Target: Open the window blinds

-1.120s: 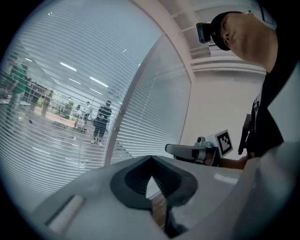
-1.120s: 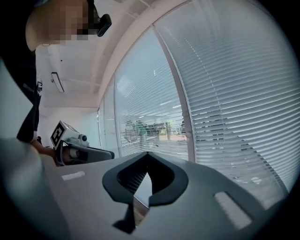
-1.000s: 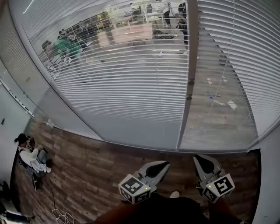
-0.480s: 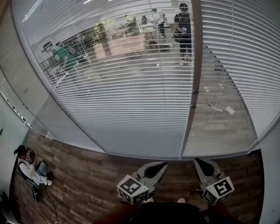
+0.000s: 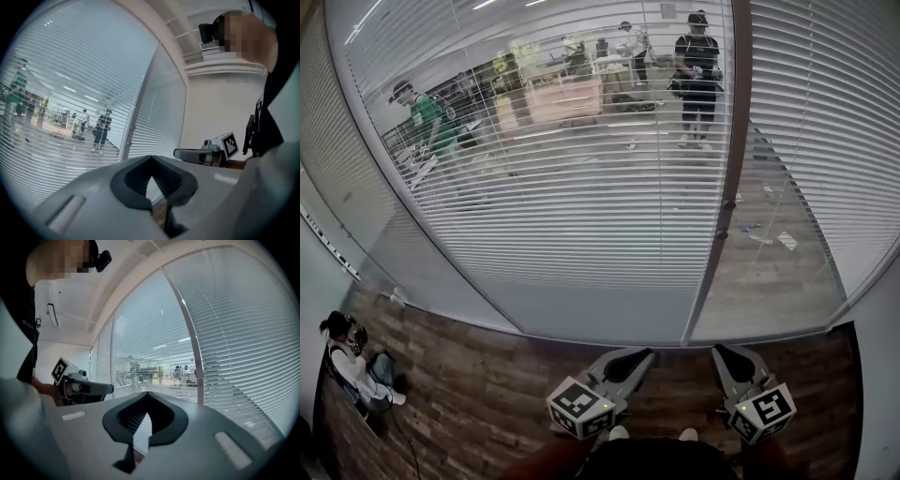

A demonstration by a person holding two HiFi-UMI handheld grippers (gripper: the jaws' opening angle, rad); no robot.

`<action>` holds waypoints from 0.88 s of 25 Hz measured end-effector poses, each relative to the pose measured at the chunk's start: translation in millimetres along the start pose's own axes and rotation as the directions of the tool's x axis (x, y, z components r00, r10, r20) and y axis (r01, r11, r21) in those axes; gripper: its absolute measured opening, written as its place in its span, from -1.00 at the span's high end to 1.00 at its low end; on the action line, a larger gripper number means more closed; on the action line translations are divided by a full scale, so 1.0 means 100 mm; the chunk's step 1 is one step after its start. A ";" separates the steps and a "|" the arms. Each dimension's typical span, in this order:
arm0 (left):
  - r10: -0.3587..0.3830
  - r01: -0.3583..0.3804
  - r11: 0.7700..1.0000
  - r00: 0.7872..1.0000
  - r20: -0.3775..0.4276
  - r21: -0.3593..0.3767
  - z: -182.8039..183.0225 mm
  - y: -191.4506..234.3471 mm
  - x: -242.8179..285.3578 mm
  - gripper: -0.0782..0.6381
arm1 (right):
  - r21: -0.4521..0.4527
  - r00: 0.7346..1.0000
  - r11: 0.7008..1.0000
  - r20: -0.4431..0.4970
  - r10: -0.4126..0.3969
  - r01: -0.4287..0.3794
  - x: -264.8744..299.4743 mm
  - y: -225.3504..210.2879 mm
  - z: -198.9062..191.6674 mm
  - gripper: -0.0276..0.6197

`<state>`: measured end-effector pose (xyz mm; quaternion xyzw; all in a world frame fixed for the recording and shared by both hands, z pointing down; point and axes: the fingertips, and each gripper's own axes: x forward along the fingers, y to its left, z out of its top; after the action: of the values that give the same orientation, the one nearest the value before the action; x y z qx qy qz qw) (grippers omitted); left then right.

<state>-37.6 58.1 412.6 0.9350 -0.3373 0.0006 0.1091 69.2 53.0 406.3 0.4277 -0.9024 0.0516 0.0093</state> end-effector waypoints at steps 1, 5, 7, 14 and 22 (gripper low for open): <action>-0.002 0.002 1.000 1.000 0.006 0.001 0.02 0.02 0.01 0.78 | -0.009 1.000 1.000 -0.004 -0.007 0.007 0.01 -0.01 0.00 0.84; -0.008 0.008 1.000 1.000 0.014 0.017 0.00 0.06 0.03 0.78 | -0.012 1.000 1.000 -0.001 -0.026 0.026 0.02 -0.05 0.00 0.84; -0.014 0.014 1.000 1.000 0.010 0.010 0.03 0.07 0.03 0.78 | -0.015 0.999 0.999 -0.010 -0.030 0.030 0.05 -0.04 0.06 0.84; -0.024 0.024 1.000 1.000 0.019 -0.017 0.21 0.13 0.07 0.78 | -0.007 1.000 1.000 -0.018 -0.022 0.022 0.18 -0.05 0.17 0.84; -0.017 0.017 1.000 1.000 0.000 -0.005 0.13 0.22 0.03 0.78 | -0.007 1.000 1.000 0.003 -0.002 0.002 0.26 0.01 0.23 0.84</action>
<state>-50.0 37.4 404.8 0.9376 -0.3292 -0.0010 0.1116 52.5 31.0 385.3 0.4288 -0.9021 0.0477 0.0096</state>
